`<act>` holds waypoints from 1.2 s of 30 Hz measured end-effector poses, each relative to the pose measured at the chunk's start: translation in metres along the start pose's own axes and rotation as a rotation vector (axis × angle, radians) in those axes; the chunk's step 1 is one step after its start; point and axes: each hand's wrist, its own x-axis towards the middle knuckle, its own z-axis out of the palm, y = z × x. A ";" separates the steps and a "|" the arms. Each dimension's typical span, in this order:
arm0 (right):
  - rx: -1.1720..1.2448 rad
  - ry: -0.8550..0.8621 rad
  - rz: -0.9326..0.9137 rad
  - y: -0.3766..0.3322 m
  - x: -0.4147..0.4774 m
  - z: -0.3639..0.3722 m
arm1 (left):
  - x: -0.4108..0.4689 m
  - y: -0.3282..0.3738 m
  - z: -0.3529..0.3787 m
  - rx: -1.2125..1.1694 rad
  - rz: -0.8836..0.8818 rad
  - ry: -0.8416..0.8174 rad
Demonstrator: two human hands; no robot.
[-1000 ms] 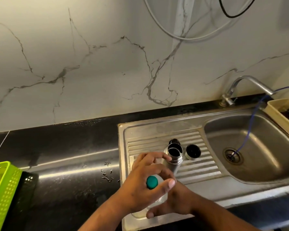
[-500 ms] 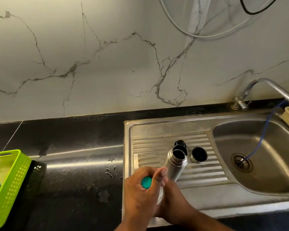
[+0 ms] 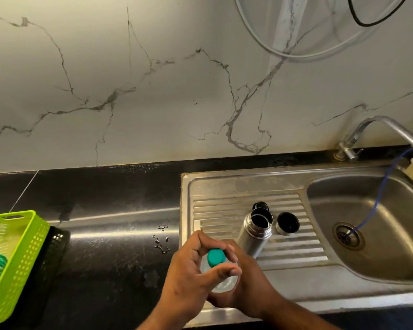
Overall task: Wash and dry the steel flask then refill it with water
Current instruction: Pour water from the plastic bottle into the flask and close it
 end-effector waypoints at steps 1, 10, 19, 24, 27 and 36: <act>0.005 -0.012 0.011 0.000 0.000 0.001 | -0.001 0.001 0.005 0.004 -0.028 0.061; 0.087 0.006 0.001 0.007 -0.007 -0.007 | -0.006 -0.001 0.001 0.136 0.123 -0.170; 0.030 0.085 0.015 0.016 -0.002 0.001 | 0.016 -0.009 -0.011 -0.215 0.077 0.275; 0.042 0.062 0.026 0.014 -0.006 0.003 | 0.039 -0.084 -0.052 0.051 -0.210 0.431; 0.039 0.080 0.032 0.012 -0.010 0.001 | 0.044 -0.126 -0.074 0.172 -0.312 0.416; 0.035 0.086 0.027 0.011 -0.013 0.001 | 0.035 -0.185 -0.111 0.806 -0.218 0.416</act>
